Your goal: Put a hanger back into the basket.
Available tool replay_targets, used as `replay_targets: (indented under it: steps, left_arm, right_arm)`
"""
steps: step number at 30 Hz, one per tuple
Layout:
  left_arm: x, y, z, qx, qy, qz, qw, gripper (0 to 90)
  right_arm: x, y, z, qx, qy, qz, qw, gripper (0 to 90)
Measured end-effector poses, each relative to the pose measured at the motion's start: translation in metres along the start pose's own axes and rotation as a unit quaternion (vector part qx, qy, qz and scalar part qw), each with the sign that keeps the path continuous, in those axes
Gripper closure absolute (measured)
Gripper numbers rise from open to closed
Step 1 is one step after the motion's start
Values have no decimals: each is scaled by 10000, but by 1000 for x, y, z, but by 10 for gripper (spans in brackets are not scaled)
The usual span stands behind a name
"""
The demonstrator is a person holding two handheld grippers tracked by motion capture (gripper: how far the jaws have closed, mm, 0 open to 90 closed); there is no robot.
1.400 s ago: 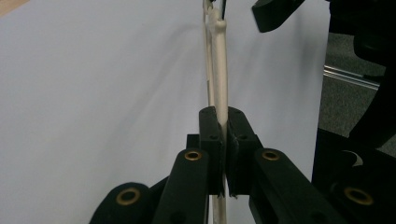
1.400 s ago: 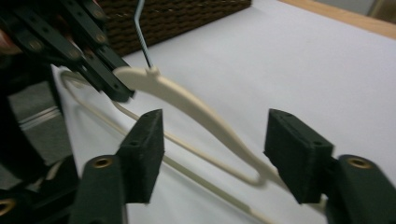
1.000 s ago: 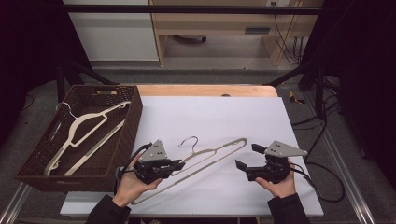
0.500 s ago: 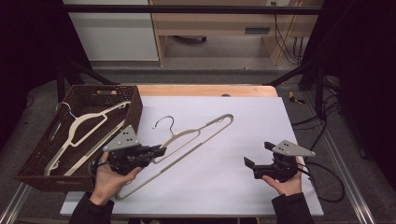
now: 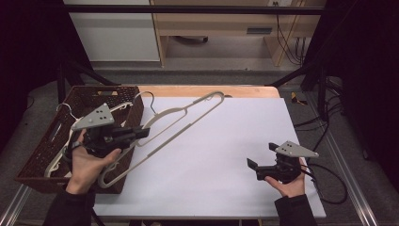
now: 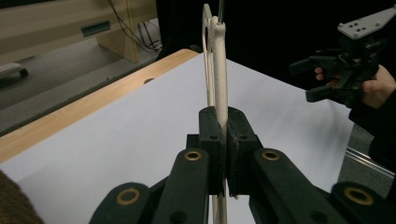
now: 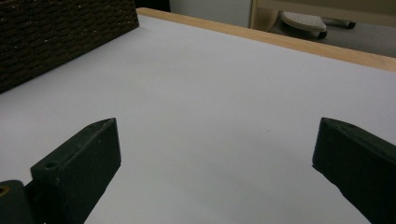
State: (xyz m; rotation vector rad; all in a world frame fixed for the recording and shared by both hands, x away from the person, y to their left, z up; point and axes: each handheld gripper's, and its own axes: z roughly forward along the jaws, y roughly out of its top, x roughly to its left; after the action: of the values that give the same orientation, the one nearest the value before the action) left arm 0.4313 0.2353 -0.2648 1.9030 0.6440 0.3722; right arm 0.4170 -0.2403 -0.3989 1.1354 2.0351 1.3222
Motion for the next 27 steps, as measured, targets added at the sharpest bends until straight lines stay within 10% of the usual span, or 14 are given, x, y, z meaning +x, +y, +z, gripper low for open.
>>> replay_targets:
  steps: [27]
  left_arm:
    - [129,-32,-66,121,818,-499,9953,868]
  right_arm:
    - [0,0,3,70,53,-25,10000,17]
